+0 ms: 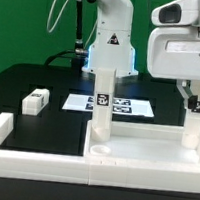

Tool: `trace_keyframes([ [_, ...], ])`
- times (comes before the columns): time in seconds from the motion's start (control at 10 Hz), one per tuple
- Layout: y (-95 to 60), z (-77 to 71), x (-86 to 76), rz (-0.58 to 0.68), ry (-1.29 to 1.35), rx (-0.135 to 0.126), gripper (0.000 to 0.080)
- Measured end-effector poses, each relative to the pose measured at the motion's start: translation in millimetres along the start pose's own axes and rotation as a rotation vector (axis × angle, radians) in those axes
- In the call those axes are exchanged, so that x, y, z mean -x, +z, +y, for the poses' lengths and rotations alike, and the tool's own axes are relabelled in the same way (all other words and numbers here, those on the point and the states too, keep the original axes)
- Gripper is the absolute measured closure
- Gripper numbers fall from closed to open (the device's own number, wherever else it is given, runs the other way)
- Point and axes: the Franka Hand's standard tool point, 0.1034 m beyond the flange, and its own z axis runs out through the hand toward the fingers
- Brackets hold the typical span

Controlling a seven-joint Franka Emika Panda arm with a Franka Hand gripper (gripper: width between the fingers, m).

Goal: Assemble desk

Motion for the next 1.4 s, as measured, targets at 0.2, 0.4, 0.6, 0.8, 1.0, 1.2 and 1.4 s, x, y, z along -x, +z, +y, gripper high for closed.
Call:
trace_keyframes([
  [0.2, -4.5, -9.1, 0.7, 0.074, -0.503, 0.053, 0.0151],
  [0.4, -2.7, -10.3, 8.4, 0.084, -0.499, 0.047, 0.0151],
  [0.6, -2.1, -8.2, 7.0, 0.084, -0.466, 0.048, 0.0246],
  [0.8, -2.3, -2.1, 3.4, 0.090, -0.271, 0.047, 0.0504],
  [1.0, -2.3, -1.7, 2.9, 0.094, -0.093, 0.039, 0.0504],
  [1.2, -1.6, -3.7, 4.7, 0.101, 0.213, 0.028, 0.0504],
  [1.4, 0.2, -9.0, 6.9, 0.100, 0.561, 0.005, 0.0505],
])
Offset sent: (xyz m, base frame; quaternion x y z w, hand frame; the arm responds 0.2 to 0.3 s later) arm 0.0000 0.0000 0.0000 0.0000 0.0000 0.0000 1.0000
